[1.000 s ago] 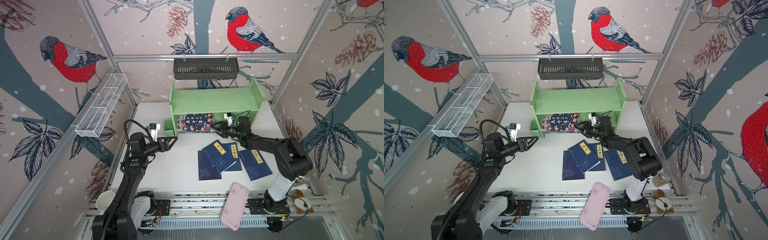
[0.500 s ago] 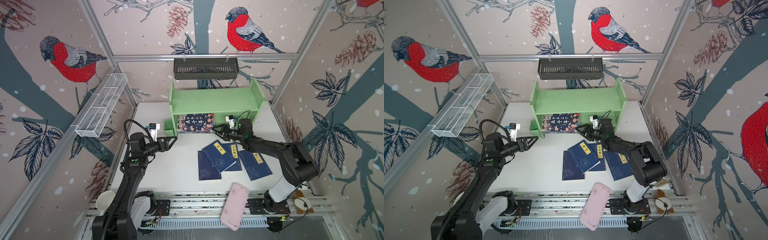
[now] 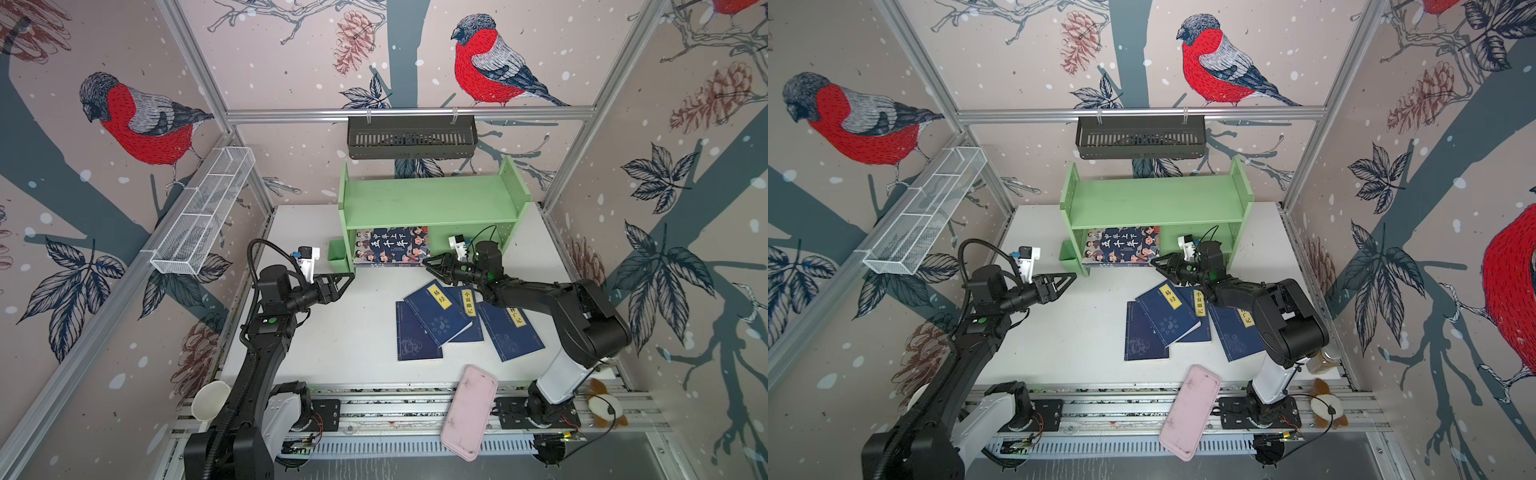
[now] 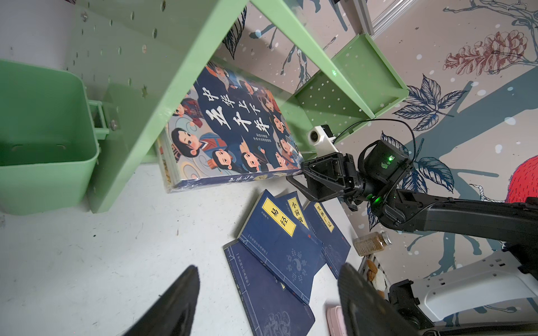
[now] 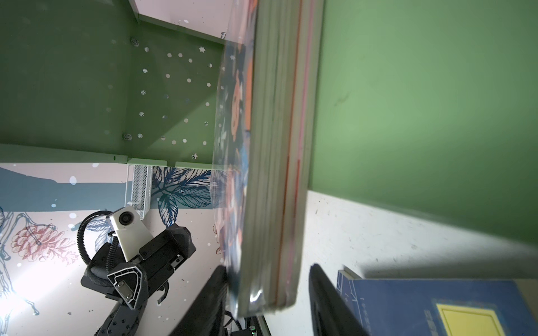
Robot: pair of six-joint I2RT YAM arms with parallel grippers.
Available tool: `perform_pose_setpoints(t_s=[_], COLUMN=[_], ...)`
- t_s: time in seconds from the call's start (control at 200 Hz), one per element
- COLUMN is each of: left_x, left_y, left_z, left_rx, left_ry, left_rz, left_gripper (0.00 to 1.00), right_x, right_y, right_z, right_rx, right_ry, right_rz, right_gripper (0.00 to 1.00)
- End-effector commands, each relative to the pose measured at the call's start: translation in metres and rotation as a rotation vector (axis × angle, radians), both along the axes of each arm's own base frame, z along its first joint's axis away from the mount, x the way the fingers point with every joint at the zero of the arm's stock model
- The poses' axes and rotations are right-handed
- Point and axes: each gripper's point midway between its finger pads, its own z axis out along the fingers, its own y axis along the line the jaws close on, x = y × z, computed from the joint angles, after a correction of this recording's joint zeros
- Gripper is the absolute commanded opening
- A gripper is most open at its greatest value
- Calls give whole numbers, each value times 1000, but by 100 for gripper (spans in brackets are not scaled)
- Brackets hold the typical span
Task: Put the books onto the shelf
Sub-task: 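Lower the illustrated book upright onto the table beneath the shelf with both grippers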
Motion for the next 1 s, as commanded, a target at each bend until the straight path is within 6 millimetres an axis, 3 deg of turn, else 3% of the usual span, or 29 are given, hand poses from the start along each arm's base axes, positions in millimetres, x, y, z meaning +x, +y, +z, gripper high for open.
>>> perform_pose_setpoints(t_s=[0.0, 0.195, 0.57, 0.995], left_x=[0, 0, 1, 0], left_y=[0, 0, 1, 1], left_z=[4, 5, 5, 7], left_rx=[5, 9, 19, 23], left_ry=[-22, -26, -30, -42], left_rz=[-7, -4, 3, 1], left_gripper=[76, 76, 75, 75], right_x=[4, 6, 13, 20], right_y=[3, 5, 3, 0], right_z=[15, 18, 25, 36], right_rx=[57, 72, 110, 128], right_ry=[-36, -39, -40, -61], right_rz=[-5, -4, -49, -90], right_gripper=[36, 24, 11, 5])
